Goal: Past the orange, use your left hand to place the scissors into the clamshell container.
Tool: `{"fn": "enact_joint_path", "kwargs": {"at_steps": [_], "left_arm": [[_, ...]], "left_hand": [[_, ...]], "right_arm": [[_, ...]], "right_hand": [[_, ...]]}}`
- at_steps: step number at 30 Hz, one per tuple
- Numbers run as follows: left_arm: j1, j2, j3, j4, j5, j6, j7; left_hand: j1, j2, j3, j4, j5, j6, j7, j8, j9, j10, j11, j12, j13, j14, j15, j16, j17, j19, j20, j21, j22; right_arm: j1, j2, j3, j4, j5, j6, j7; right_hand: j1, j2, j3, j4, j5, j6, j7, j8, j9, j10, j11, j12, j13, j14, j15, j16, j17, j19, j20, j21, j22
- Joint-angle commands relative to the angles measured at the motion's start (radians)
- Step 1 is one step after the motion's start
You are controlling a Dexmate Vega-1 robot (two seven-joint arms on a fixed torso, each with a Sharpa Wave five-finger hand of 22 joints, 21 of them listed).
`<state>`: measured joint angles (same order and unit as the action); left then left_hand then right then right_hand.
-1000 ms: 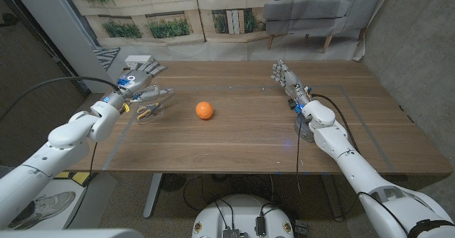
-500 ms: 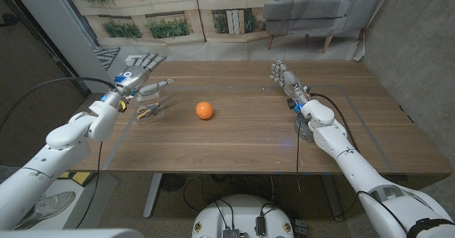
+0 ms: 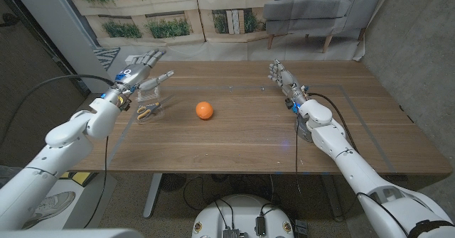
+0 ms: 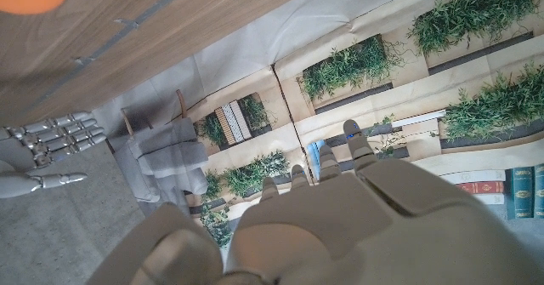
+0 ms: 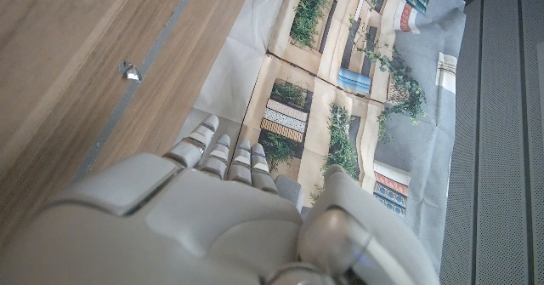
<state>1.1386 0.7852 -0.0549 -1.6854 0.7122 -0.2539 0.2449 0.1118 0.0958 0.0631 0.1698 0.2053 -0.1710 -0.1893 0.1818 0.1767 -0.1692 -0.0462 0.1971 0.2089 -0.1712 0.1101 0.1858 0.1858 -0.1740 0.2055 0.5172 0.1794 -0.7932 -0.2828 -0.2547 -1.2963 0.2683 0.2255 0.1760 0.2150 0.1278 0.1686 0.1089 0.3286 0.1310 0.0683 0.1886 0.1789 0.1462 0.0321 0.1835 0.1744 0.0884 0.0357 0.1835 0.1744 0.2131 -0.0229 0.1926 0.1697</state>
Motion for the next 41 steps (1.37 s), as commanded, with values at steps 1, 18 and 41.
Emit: {"fn": "enact_joint_path", "kwargs": {"at_steps": [1, 18, 41], "left_arm": [[-0.03, -0.093, -0.039, 0.066, -0.148, -0.138, 0.009], [-0.094, -0.186, -0.071, 0.192, -0.352, -0.312, -0.137], [-0.233, -0.214, -0.066, 0.465, -0.589, -0.549, -0.405]], "left_hand": [[-0.012, 0.002, -0.007, 0.003, 0.008, 0.004, -0.005, 0.006, 0.0, -0.019, 0.002, 0.007, 0.0, -0.078, 0.004, 0.009, 0.0, -0.335, 0.008, -0.003, 0.005], [-0.045, 0.001, -0.021, 0.006, 0.016, 0.005, -0.003, 0.004, -0.001, -0.03, 0.008, 0.003, -0.008, -0.087, 0.011, 0.007, 0.0, -0.342, 0.008, -0.015, 0.005], [-0.079, 0.005, -0.035, 0.007, 0.029, 0.008, 0.002, 0.003, -0.002, -0.04, 0.023, 0.001, -0.016, -0.1, 0.023, 0.004, -0.001, -0.352, 0.007, -0.031, 0.006]], "right_arm": [[-0.013, -0.01, -0.014, -0.047, -0.028, -0.021, -0.029], [-0.042, -0.042, -0.022, -0.145, -0.063, -0.083, -0.09], [-0.09, -0.057, -0.075, -0.302, -0.134, -0.221, -0.179]], "right_hand": [[-0.003, -0.002, 0.004, -0.001, 0.0, 0.003, 0.003, 0.003, 0.004, 0.007, 0.001, 0.004, 0.005, 0.009, -0.002, 0.004, 0.003, 0.005, -0.004, 0.003, 0.003], [-0.008, -0.006, 0.001, 0.001, 0.0, 0.004, 0.006, 0.003, 0.004, 0.009, 0.001, 0.004, 0.005, 0.013, 0.0, 0.005, 0.003, 0.011, -0.004, 0.005, 0.003], [-0.015, -0.017, -0.006, 0.001, -0.001, 0.015, 0.016, 0.006, 0.004, 0.029, 0.005, 0.008, 0.005, 0.032, 0.006, 0.008, 0.002, 0.027, -0.006, 0.008, 0.002]]}}
